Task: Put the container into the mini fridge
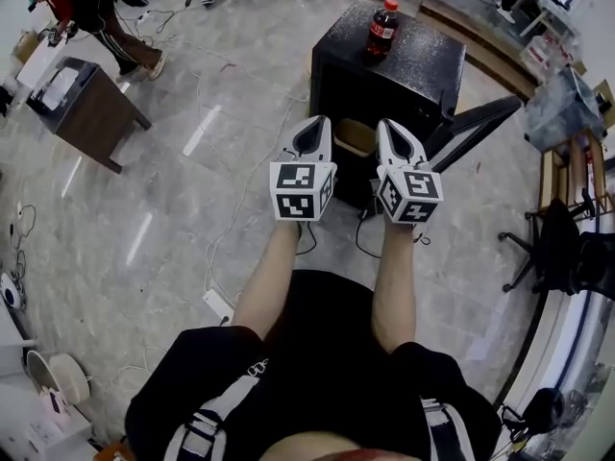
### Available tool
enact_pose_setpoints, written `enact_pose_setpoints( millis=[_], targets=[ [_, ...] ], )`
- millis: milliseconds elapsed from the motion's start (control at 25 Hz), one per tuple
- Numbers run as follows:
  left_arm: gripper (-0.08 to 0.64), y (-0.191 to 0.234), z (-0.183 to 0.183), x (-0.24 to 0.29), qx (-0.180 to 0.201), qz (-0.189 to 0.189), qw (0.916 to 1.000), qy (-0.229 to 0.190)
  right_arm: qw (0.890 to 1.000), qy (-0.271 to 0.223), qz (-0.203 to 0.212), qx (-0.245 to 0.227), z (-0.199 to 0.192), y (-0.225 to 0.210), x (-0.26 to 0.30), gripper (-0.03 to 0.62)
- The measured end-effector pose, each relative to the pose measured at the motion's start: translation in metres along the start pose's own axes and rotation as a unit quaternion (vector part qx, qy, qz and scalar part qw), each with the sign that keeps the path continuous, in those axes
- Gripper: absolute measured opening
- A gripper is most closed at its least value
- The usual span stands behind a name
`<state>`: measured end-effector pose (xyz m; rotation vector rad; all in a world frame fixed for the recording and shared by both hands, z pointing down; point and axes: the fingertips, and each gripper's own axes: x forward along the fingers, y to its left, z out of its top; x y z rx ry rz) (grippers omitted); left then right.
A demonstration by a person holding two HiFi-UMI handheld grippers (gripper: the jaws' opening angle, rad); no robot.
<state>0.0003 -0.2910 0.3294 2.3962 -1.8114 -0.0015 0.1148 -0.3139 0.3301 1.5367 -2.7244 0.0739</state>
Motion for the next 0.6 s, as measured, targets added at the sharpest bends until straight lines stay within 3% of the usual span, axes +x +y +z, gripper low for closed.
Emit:
enact_pose_setpoints(
  millis=[600],
  targets=[
    [0.005, -0.009, 0.017, -0.002, 0.02, -0.009, 0.9996, -0.017, 1.0, -0.027, 0.002, -0.01, 0.025, -0.004, -0.001, 0.012]
  ],
)
